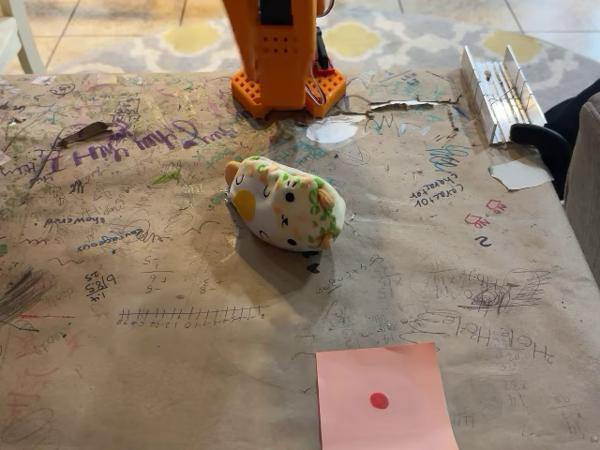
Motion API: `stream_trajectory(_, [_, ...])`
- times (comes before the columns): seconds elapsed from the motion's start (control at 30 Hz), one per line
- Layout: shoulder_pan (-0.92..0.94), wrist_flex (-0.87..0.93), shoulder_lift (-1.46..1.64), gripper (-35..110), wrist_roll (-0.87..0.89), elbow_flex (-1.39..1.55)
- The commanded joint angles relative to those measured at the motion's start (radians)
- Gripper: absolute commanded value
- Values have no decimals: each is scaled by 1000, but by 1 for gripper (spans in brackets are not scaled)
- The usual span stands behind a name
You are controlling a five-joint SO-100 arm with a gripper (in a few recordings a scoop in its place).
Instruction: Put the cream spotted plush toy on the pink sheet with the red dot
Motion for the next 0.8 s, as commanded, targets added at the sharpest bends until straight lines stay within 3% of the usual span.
stream_trajectory(0.0, [133, -97, -313, 36, -196, -81])
stream_trajectory(0.07, [192, -222, -465, 36, -245, -81])
stream_trajectory(0.2, [210, -643, -695, 40, -209, 63])
stream_trajectory(0.37, [137, -778, -762, 35, -74, 83])
stream_trajectory(0.5, [46, -1103, -758, 31, -5, 219])
stream_trajectory(0.63, [-21, -1161, -652, 25, -46, 342])
stream_trajectory(0.77, [-69, -1246, -615, 9, 35, 391])
